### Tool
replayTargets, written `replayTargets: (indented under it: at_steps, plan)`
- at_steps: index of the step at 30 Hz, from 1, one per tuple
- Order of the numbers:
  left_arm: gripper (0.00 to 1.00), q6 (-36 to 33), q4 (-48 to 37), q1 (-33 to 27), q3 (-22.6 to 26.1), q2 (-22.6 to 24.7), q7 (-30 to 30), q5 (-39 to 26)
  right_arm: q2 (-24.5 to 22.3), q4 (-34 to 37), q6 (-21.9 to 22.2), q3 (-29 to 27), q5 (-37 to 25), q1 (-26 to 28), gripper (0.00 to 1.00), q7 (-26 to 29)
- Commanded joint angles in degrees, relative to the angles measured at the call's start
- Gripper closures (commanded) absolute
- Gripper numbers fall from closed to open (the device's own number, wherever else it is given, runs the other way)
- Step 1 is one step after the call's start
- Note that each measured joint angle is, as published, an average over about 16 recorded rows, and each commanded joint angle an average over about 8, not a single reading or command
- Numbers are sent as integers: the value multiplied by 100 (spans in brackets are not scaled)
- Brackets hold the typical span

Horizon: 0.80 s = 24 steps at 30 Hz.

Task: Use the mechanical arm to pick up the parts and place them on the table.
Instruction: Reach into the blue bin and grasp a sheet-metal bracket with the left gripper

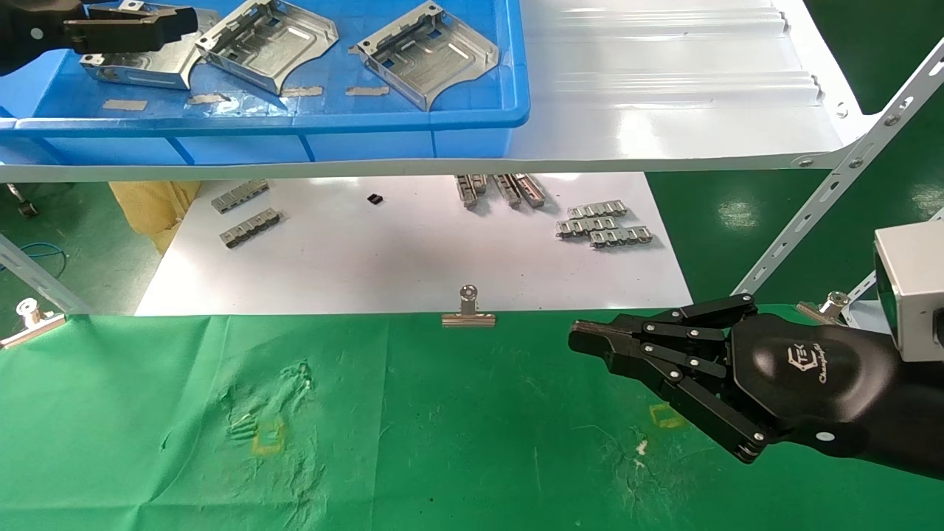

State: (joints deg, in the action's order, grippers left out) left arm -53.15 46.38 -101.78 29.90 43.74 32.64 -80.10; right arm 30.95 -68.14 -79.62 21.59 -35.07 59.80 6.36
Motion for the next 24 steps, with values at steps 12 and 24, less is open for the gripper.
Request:
replayTargets:
  at_steps: [12,24]
  plan:
    - [4,451,-400,-313,319,88,636,-789,0,0,0,0,0,0,100,0]
    - [71,936,-823,-365,475,287,782,-1239,0,0,0,0,0,0,100,0]
